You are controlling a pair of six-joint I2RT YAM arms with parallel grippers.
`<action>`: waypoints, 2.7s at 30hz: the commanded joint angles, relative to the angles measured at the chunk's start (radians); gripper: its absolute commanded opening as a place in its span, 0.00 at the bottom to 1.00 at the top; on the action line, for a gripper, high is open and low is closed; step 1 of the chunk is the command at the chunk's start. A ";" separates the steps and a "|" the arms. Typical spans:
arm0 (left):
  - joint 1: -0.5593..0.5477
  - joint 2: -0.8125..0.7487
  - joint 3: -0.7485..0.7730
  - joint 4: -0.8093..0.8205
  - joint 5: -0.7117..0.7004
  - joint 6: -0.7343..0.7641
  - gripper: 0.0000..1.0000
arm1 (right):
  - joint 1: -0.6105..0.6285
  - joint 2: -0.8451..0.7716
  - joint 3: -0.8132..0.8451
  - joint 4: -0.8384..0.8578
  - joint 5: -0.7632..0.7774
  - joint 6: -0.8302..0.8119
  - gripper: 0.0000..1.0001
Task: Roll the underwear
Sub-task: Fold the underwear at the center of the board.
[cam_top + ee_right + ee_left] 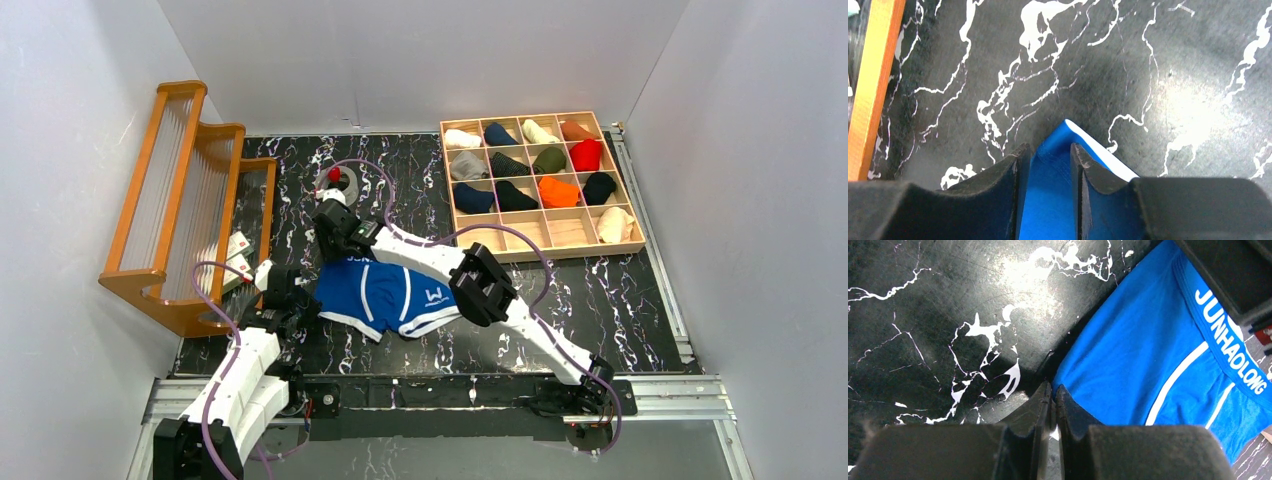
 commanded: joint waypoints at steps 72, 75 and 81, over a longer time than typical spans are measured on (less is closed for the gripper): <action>-0.529 0.381 0.227 0.525 0.291 -0.141 0.00 | -0.493 -0.695 -0.975 0.332 -0.657 -0.010 0.12; -0.566 0.443 0.234 0.582 0.276 -0.157 0.00 | -0.496 -0.694 -0.978 0.318 -0.641 -0.038 0.14; -0.607 0.537 0.262 0.624 0.277 -0.150 0.00 | -0.503 -0.689 -0.985 0.256 -0.526 -0.083 0.14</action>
